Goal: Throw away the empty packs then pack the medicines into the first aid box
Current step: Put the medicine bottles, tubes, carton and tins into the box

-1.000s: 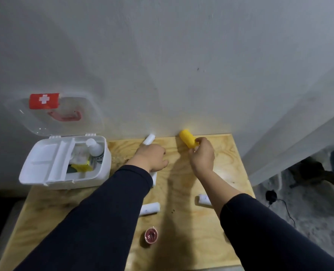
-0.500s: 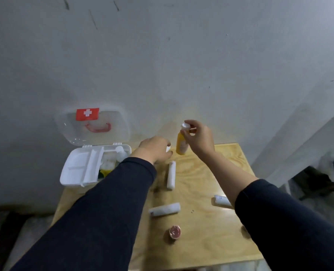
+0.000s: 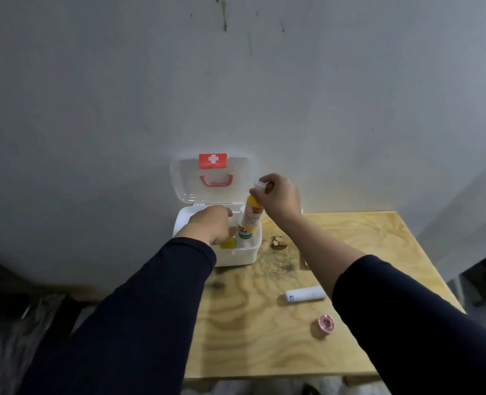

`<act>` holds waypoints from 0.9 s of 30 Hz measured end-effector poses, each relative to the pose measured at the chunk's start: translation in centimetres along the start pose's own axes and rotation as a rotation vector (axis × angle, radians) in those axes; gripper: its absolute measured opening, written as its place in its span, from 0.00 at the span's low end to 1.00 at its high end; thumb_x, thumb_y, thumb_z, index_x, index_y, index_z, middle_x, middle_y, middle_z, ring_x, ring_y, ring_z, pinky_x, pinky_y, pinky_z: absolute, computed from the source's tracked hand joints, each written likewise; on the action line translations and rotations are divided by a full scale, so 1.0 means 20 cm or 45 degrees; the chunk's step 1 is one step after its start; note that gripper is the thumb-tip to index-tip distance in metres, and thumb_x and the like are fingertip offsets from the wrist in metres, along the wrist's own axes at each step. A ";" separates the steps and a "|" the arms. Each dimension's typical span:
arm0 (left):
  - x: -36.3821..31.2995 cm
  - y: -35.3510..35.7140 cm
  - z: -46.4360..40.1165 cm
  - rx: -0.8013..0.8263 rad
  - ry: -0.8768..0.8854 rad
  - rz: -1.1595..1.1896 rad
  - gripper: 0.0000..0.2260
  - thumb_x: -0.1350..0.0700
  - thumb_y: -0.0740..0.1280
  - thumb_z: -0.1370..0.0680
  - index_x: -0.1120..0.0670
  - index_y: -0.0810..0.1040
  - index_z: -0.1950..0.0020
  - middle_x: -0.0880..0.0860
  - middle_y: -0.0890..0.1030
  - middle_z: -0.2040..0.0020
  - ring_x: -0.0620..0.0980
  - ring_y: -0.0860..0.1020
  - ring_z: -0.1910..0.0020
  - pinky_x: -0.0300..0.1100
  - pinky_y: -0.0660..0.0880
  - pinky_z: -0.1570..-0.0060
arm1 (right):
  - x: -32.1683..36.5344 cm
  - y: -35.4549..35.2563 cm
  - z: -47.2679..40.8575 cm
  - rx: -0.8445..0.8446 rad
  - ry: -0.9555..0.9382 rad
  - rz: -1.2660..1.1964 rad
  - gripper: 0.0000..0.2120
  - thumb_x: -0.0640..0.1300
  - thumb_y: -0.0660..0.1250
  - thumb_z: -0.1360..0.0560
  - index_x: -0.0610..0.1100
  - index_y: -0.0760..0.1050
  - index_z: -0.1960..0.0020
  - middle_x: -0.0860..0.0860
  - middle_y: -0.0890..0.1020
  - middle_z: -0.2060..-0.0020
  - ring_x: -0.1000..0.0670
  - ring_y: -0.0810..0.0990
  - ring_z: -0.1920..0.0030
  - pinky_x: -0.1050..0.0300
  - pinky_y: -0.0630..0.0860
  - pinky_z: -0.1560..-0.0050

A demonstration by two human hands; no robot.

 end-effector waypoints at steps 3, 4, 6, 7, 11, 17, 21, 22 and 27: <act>0.09 0.10 -0.02 0.030 0.022 -0.027 0.26 0.47 0.67 0.22 0.52 0.66 0.26 0.51 0.70 0.28 0.56 0.73 0.33 0.49 0.72 0.37 | -0.02 0.12 0.05 0.061 0.030 0.067 0.16 0.45 0.72 0.29 0.42 0.78 0.43 0.45 0.83 0.54 0.47 0.80 0.55 0.54 0.77 0.53; 0.11 0.13 -0.02 0.029 0.034 -0.032 0.25 0.48 0.67 0.22 0.53 0.67 0.27 0.51 0.70 0.29 0.56 0.74 0.34 0.49 0.73 0.39 | -0.03 0.15 0.07 0.082 0.035 0.101 0.16 0.44 0.72 0.29 0.42 0.78 0.43 0.44 0.83 0.53 0.47 0.80 0.56 0.54 0.77 0.53; 0.13 0.18 -0.03 0.020 0.048 -0.005 0.25 0.47 0.67 0.22 0.54 0.67 0.28 0.53 0.71 0.30 0.57 0.74 0.35 0.50 0.73 0.40 | -0.06 0.22 0.10 0.125 0.053 0.180 0.15 0.43 0.70 0.28 0.42 0.77 0.42 0.45 0.82 0.52 0.48 0.79 0.58 0.56 0.76 0.55; 0.13 0.19 -0.02 0.011 0.055 0.008 0.25 0.47 0.67 0.22 0.54 0.67 0.28 0.53 0.72 0.31 0.57 0.74 0.36 0.50 0.73 0.40 | -0.08 0.24 0.12 0.142 0.060 0.214 0.15 0.43 0.70 0.28 0.43 0.77 0.42 0.45 0.82 0.50 0.48 0.79 0.57 0.56 0.76 0.55; 0.15 0.22 -0.04 -0.064 0.128 -0.042 0.26 0.44 0.67 0.23 0.54 0.68 0.29 0.52 0.73 0.32 0.55 0.74 0.36 0.49 0.73 0.42 | -0.13 0.32 0.15 0.178 0.099 0.306 0.15 0.41 0.67 0.26 0.43 0.76 0.40 0.46 0.82 0.45 0.45 0.80 0.48 0.58 0.73 0.55; 0.17 0.24 -0.05 -0.112 0.160 -0.054 0.24 0.42 0.67 0.24 0.54 0.70 0.33 0.51 0.76 0.36 0.55 0.76 0.39 0.48 0.73 0.47 | -0.14 0.36 0.15 0.215 0.140 0.369 0.15 0.39 0.67 0.25 0.42 0.74 0.39 0.44 0.80 0.43 0.43 0.80 0.47 0.52 0.78 0.51; 0.15 0.21 -0.05 -0.060 0.158 -0.134 0.21 0.45 0.67 0.23 0.54 0.71 0.34 0.52 0.75 0.36 0.56 0.76 0.40 0.48 0.72 0.51 | -0.12 0.31 0.14 0.286 0.112 0.357 0.22 0.41 0.70 0.26 0.41 0.71 0.34 0.43 0.78 0.40 0.43 0.78 0.42 0.52 0.77 0.45; 0.14 0.18 -0.06 -0.053 0.155 -0.151 0.19 0.48 0.66 0.22 0.54 0.71 0.34 0.53 0.75 0.36 0.56 0.76 0.40 0.48 0.71 0.52 | -0.11 0.29 0.13 0.274 0.089 0.351 0.22 0.42 0.69 0.26 0.40 0.71 0.34 0.43 0.78 0.39 0.43 0.78 0.42 0.52 0.76 0.45; -0.01 0.03 -0.06 -0.183 0.196 -0.103 0.20 0.52 0.61 0.20 0.52 0.69 0.28 0.52 0.72 0.30 0.57 0.73 0.34 0.50 0.72 0.41 | -0.18 0.09 0.11 0.216 0.108 0.406 0.16 0.40 0.63 0.23 0.43 0.73 0.35 0.44 0.78 0.40 0.44 0.79 0.44 0.55 0.74 0.50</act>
Point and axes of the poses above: each hand's wrist, its own z-axis away from the middle knuckle, its own y-axis out of the palm, x = y × z, the point moved 3 cm from there along -z, towards the middle knuckle
